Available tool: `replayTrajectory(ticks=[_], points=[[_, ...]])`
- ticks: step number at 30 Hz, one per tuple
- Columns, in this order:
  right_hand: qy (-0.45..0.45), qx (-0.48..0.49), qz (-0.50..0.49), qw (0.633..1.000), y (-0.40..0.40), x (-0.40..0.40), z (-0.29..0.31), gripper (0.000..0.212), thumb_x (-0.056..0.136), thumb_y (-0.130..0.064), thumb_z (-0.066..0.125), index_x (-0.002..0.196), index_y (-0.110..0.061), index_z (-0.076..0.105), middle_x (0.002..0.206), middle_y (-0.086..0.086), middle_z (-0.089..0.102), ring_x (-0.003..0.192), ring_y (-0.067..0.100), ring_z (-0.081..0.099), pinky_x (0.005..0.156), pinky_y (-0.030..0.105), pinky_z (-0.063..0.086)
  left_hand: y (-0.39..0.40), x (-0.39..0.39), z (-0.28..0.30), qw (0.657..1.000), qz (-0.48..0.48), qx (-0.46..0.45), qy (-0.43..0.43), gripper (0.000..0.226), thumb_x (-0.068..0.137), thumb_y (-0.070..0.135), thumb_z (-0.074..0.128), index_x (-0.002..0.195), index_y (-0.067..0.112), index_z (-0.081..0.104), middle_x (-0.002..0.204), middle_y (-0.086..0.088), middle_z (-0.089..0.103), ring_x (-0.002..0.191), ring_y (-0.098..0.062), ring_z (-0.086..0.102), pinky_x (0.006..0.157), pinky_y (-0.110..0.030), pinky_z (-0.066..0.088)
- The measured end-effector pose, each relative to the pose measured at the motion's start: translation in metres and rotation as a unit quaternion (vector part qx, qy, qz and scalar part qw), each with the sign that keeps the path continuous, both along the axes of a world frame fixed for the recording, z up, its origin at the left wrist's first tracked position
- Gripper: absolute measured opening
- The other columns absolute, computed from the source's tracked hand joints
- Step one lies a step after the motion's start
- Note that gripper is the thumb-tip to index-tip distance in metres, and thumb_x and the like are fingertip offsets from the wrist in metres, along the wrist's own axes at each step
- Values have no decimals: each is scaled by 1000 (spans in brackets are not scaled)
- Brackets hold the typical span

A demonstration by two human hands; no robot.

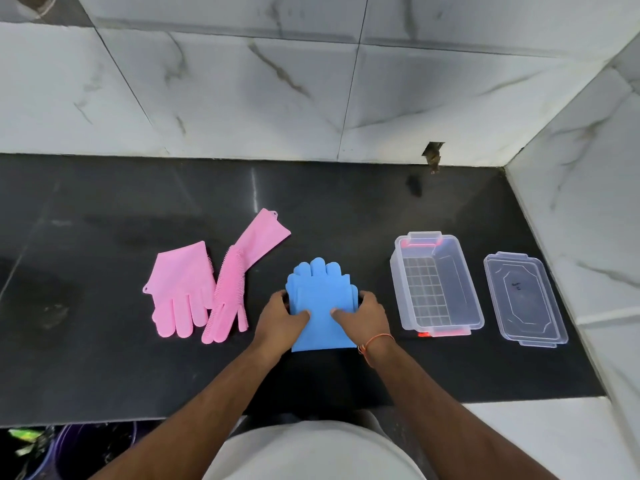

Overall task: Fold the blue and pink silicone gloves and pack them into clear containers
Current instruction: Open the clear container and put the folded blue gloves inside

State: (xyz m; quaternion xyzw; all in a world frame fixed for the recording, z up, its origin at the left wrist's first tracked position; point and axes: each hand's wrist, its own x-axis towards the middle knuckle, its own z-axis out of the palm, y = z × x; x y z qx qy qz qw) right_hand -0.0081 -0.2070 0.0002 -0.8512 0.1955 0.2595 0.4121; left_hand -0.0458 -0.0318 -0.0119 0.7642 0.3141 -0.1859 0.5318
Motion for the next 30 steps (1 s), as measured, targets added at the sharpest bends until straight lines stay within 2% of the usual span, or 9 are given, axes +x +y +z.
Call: replayTrajectory(ticks=[4, 6, 9, 11, 13, 18, 23, 27, 30], points=[[50, 118, -92, 987, -1, -1, 0, 24, 91, -14, 81, 111, -13, 68, 115, 9, 74, 97, 24, 72, 80, 39, 62, 3, -2, 0, 996, -38, -76, -8, 44, 100, 22, 78, 141, 18, 64, 133, 0, 74, 119, -20, 73, 105, -45, 62], [75, 175, -96, 977, -2, -4, 3, 11, 94, -10, 77, 103, -14, 71, 112, 12, 77, 92, 23, 75, 66, 34, 62, 7, -4, -1, 993, -48, -107, -27, 39, 99, 22, 80, 137, 23, 67, 131, 2, 76, 117, -18, 75, 100, -42, 64], [56, 209, -84, 973, -7, -8, 8, 21, 97, -11, 74, 117, -12, 71, 116, 10, 77, 101, 26, 75, 78, 41, 66, 13, -9, -1, 985, -28, -157, -59, 36, 97, 25, 83, 130, 33, 68, 128, 8, 79, 116, -15, 77, 91, -33, 64], [36, 225, -79, 970, -9, -11, 13, 28, 97, -13, 75, 124, -14, 69, 118, 6, 77, 107, 26, 75, 91, 49, 65, 13, -10, -1, 977, -8, -200, -69, 44, 96, 26, 85, 134, 37, 66, 129, 11, 79, 120, -15, 77, 98, -39, 65], [6, 222, -65, 973, -12, -12, 17, 30, 97, -15, 76, 125, -20, 67, 120, 2, 75, 109, 23, 73, 95, 47, 64, 11, -7, 1, 973, 8, -216, -80, 51, 94, 26, 87, 139, 36, 65, 132, 10, 78, 122, -17, 76, 104, -48, 64], [-82, 209, -53, 973, -31, -4, 40, 26, 99, -24, 75, 121, -28, 62, 121, -2, 72, 111, 20, 72, 95, 40, 63, -8, 15, 16, 962, 49, -244, -115, 60, 88, 26, 93, 140, 31, 62, 131, 5, 80, 118, -20, 79, 102, -53, 65], [-151, 198, -78, 965, -72, 12, 73, 36, 98, -26, 77, 130, -22, 63, 122, 0, 73, 110, 21, 72, 96, 41, 62, -44, 44, 44, 949, 37, -278, -143, 58, 91, 29, 90, 140, 31, 61, 128, 5, 81, 115, -20, 81, 95, -52, 68], [-183, 193, -93, 959, -118, 26, 88, 32, 96, -23, 79, 124, -23, 64, 120, -1, 75, 107, 22, 73, 90, 35, 62, -81, 64, 64, 942, -5, -300, -150, 41, 100, 30, 81, 136, 30, 63, 122, 6, 83, 111, -16, 82, 81, -39, 70], [-195, 153, -102, 964, -160, 36, 88, 35, 93, -25, 83, 123, -22, 64, 119, 0, 75, 106, 23, 73, 92, 39, 63, -113, 74, 73, 945, -38, -282, -158, 35, 101, 26, 80, 132, 28, 64, 118, 7, 85, 108, -13, 82, 73, -31, 69]])
